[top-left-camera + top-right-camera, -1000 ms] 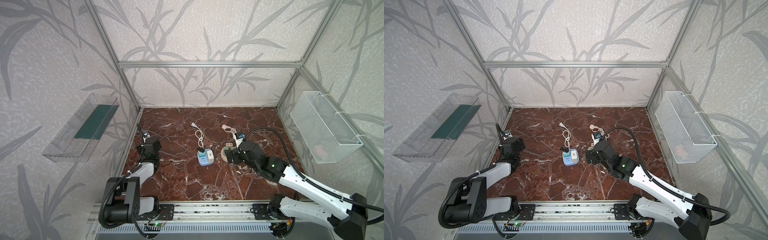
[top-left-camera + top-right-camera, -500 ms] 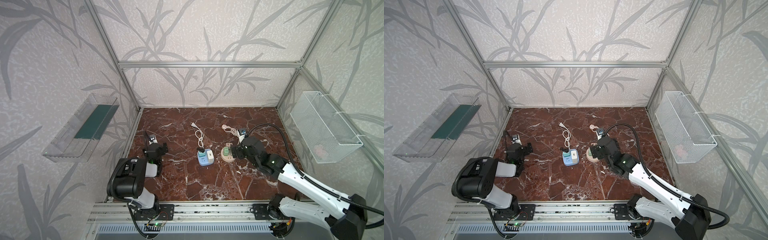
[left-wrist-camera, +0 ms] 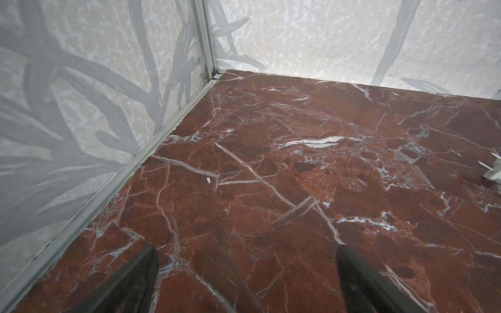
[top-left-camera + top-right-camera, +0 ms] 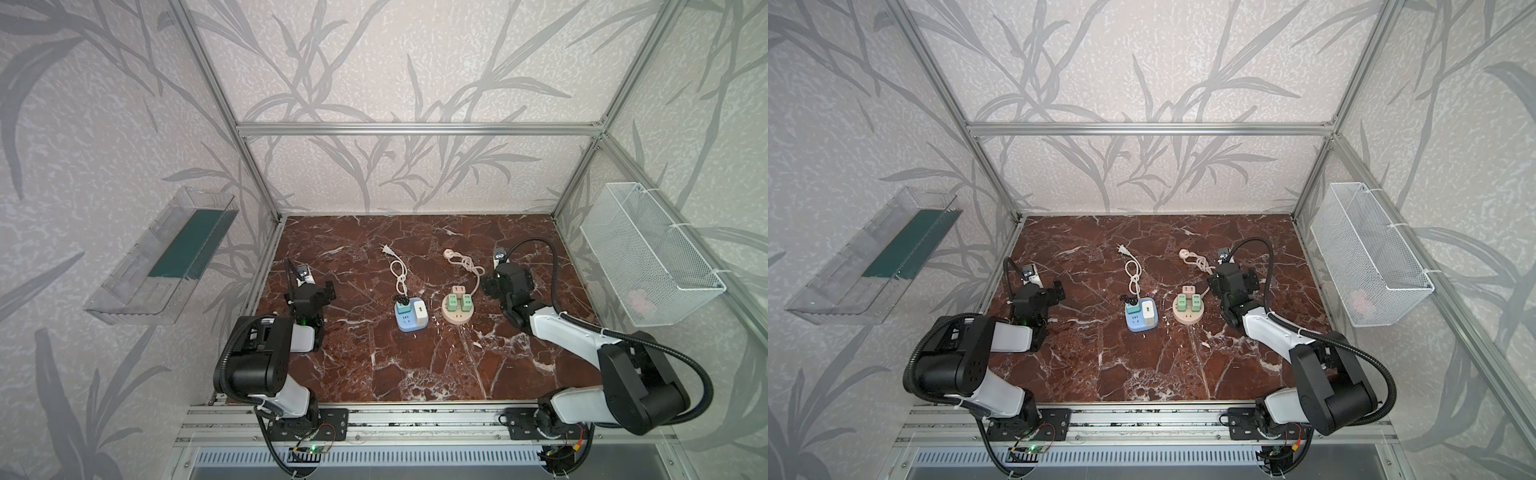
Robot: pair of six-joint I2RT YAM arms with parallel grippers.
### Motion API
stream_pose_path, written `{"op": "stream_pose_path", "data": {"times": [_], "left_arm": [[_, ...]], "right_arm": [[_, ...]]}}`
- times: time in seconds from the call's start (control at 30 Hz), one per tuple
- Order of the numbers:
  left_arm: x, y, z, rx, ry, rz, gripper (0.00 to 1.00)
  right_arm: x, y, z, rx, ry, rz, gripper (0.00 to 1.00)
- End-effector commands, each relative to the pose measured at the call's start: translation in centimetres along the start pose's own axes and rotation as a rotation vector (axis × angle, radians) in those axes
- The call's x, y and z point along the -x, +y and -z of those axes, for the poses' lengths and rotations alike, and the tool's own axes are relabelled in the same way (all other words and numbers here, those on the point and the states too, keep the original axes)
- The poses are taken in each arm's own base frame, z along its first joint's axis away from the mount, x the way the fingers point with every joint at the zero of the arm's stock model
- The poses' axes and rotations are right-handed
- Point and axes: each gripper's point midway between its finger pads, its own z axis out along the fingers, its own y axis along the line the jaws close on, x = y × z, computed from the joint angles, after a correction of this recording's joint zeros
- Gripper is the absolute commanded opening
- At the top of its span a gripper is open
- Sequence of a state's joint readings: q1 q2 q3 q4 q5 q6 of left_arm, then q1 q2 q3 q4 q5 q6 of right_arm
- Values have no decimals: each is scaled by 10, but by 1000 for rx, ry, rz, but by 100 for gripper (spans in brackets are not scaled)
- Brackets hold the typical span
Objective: Insert the plug
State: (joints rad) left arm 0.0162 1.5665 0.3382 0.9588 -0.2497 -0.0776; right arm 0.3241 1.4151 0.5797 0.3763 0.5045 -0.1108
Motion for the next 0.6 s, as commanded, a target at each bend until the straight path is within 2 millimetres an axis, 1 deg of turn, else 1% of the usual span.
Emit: {"op": "stream_pose_path", "data": {"times": [0.0,0.03,0.1,0.17,0.2,0.23,0.27,0.3,0.33,0.37,0.4,0.43,0.5,0.57], "left_arm": [[13,-1,-2,-6,-42,-4,99],[13,-1,-2,-7,-41,-4,99],[13,-1,-2,-7,-42,-4,99],[13,-2,-2,-8,-41,-4,99],[13,-1,-2,-7,-42,-1,99],[13,-1,-2,-6,-42,-4,99],[13,-1,-2,-8,-40,-4,99],[13,-1,-2,-7,-42,-2,99],[13,-1,-2,-7,-41,-2,99],[13,-1,-2,-9,-41,-2,99],[13,-1,-2,-8,-41,-1,99],[13,-1,-2,-9,-41,-2,99],[13,-1,-2,-8,-41,-1,99],[13,-1,-2,-9,-40,-2,99]], "right_arm": [[22,-17,-7,-8,-137,-84,99],[16,-18,-10,13,-120,-102,99],[-10,-14,-12,71,-128,-152,99],[-30,-19,-13,56,-241,-215,99],[-21,-26,-7,34,-327,-236,99],[-30,-23,-8,52,-253,-239,99],[-33,-22,-12,73,-172,-230,99],[-28,-20,-21,105,-151,-236,99],[-19,-18,-25,112,-189,-224,99],[-20,-19,-23,96,-229,-228,99],[-24,-18,-23,97,-196,-225,99],[-24,-17,-23,103,-173,-223,99],[-21,-17,-23,108,-179,-221,99],[-18,-14,-21,108,-239,-201,99]]}}
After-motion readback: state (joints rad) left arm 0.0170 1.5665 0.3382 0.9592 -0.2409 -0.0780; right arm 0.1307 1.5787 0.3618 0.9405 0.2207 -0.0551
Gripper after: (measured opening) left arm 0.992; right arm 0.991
